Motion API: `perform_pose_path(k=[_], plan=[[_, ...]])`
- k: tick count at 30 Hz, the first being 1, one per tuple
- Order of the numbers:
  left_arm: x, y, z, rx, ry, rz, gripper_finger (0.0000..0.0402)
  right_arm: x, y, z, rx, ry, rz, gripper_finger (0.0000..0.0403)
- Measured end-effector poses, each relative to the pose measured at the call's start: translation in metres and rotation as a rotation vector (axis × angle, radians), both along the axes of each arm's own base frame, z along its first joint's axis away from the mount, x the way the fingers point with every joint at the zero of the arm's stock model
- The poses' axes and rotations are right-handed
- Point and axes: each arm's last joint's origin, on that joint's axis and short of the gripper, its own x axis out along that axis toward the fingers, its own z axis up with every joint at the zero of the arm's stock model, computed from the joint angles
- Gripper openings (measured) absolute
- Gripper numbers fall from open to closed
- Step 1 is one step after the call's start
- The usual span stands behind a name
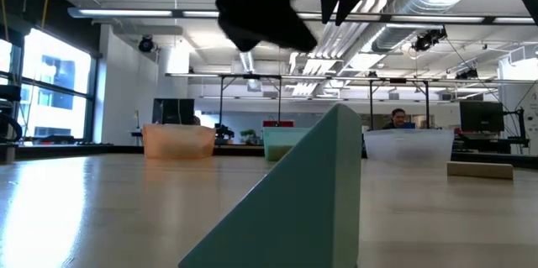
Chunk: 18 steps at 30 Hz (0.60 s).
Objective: Sort & place blocks by color
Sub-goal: Put the light blue block into the orange bin
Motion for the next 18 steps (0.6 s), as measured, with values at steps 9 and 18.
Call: perform_pose_path(k=[9, 18], plan=[[0.007, -0.019, -0.033, -0.057, 0.03, -0.093, 0.0218, 0.001, -0.001, 0.001, -0.008, -0.016, 0.0, 0.0215], [0.007, -0.034, -0.038, -0.069, -0.005, -0.126, 0.0218, 0.002, -0.001, 0.001, -0.021, -0.027, -0.004, 0.0215]])
